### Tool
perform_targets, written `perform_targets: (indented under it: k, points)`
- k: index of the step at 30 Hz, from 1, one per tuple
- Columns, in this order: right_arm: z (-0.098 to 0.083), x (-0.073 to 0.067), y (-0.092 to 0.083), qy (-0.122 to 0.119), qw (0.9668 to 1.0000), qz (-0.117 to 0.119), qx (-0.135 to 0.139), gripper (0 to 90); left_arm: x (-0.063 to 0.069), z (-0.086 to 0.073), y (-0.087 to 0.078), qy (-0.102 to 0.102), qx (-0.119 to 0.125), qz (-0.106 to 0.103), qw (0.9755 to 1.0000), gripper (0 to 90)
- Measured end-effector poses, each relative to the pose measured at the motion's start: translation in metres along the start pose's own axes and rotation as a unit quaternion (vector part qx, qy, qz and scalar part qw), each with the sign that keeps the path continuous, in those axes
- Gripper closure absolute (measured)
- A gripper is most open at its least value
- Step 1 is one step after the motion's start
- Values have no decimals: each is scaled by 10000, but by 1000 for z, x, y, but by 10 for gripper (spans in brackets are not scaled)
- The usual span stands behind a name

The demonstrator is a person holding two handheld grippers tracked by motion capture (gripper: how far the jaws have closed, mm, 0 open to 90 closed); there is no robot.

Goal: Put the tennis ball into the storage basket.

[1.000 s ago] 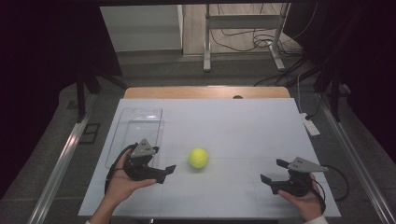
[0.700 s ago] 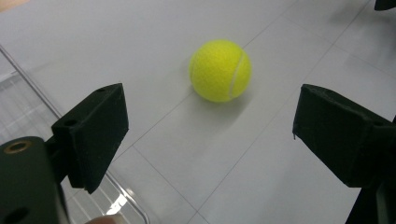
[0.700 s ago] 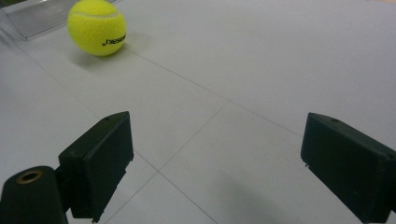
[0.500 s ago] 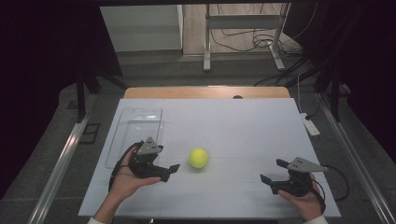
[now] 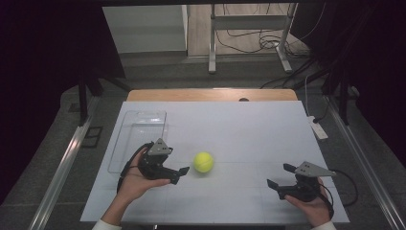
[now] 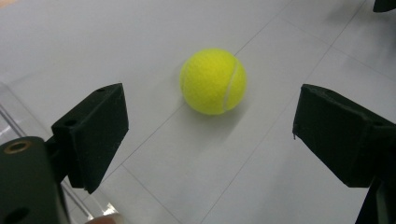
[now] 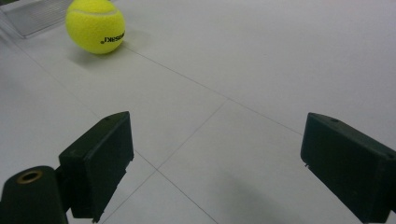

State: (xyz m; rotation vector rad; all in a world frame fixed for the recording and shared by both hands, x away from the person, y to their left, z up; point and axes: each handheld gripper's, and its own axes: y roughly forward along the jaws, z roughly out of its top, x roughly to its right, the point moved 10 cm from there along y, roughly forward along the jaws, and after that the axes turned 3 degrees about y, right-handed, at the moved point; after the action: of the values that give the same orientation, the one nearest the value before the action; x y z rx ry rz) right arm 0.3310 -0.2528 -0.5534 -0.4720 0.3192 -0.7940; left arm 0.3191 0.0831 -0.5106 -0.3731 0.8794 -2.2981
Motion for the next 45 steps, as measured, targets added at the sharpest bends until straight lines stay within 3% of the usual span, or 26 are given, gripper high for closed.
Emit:
perform_targets:
  k: [18,45]
  points:
    - [-1,1,1,-3,10000,-20,-26,97,4,13,12,100,-62,-127,9998,111]
    - [-2,2,1,-8,10000,-34,-48,98,6,28,32,52,-158,-230,9996,77]
